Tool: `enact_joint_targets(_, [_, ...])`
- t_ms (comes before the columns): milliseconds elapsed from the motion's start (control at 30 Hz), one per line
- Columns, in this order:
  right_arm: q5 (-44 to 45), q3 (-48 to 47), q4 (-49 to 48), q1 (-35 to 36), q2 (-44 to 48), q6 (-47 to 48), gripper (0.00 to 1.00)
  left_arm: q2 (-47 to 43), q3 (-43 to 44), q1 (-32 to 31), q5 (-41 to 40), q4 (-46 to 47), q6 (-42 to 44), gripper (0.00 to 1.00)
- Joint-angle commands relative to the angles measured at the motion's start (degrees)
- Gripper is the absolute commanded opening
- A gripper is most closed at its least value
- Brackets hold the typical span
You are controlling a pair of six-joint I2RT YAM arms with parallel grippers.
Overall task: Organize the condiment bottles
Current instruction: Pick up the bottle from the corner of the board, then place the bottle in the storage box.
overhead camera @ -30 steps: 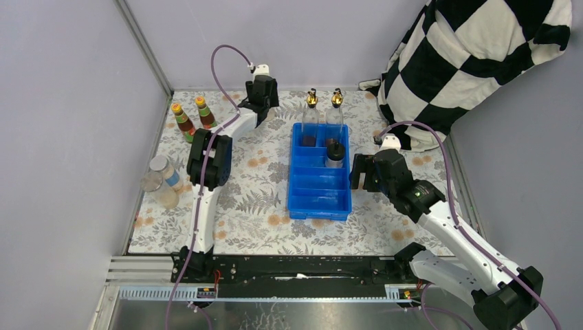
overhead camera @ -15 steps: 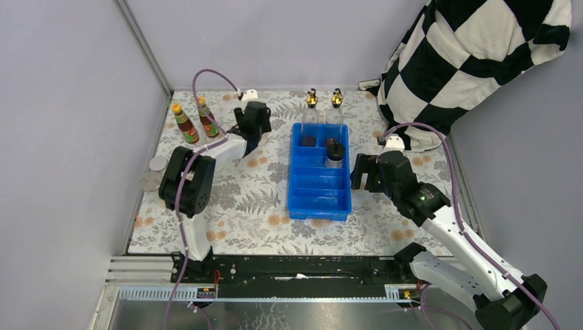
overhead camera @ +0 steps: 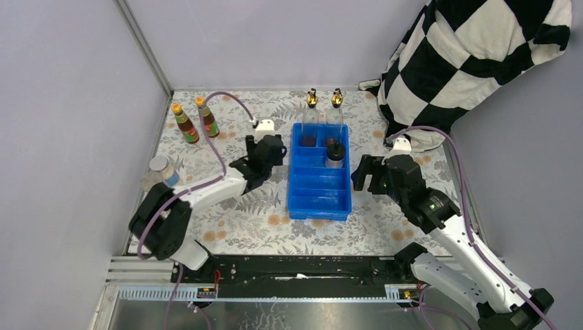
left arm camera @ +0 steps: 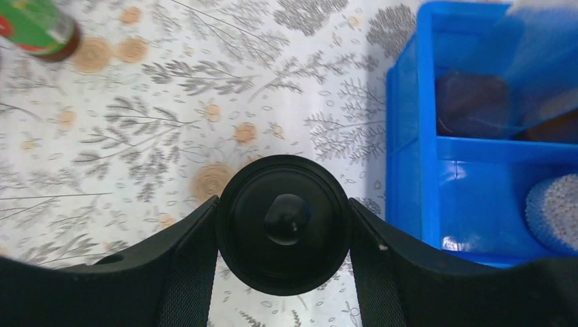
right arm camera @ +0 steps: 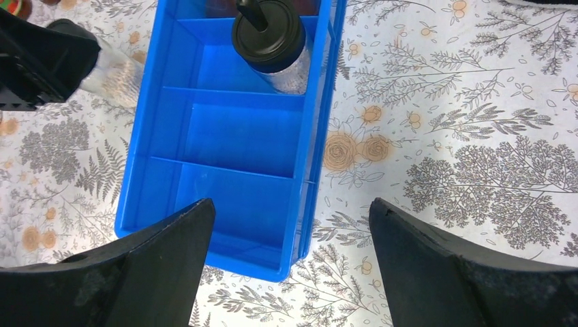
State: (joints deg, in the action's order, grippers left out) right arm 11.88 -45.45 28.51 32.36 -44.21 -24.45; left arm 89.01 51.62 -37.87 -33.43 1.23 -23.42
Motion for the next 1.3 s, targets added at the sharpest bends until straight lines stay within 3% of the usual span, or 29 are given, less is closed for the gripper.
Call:
enact_joint_targets(0, [-2.1,0.4,1.1,0.2,1.2,-0.8,0.9,-7.7,2.4,0.2,-6.0,-4.3,0.9,0.57])
enact_joint_targets(400, [-2.5,-0.1,0.5,0.3,0.5,-0.7,0.91,-12.3,17.7,-1.6,-3.0,-14.0,6.3,0.57])
enact_joint_targets(733, [-2.2,1.0,0.6,0.3,1.4,-1.4,0.91,-2.2,32.3,-1.5,4.1,-17.4,8.9,0.58])
enact_joint_targets(900, [-1.5,1.3,1.1,0.3,1.7,-1.2,0.91,0.6,33.1,-1.9,8.6,-15.7,6.8,0.58])
enact_joint_targets(1267, [-1.4,2.1,0.3,0.3,1.0,-1.3,0.91,1.8,29.1,-7.0,7.8,-12.9,5.1,0.58])
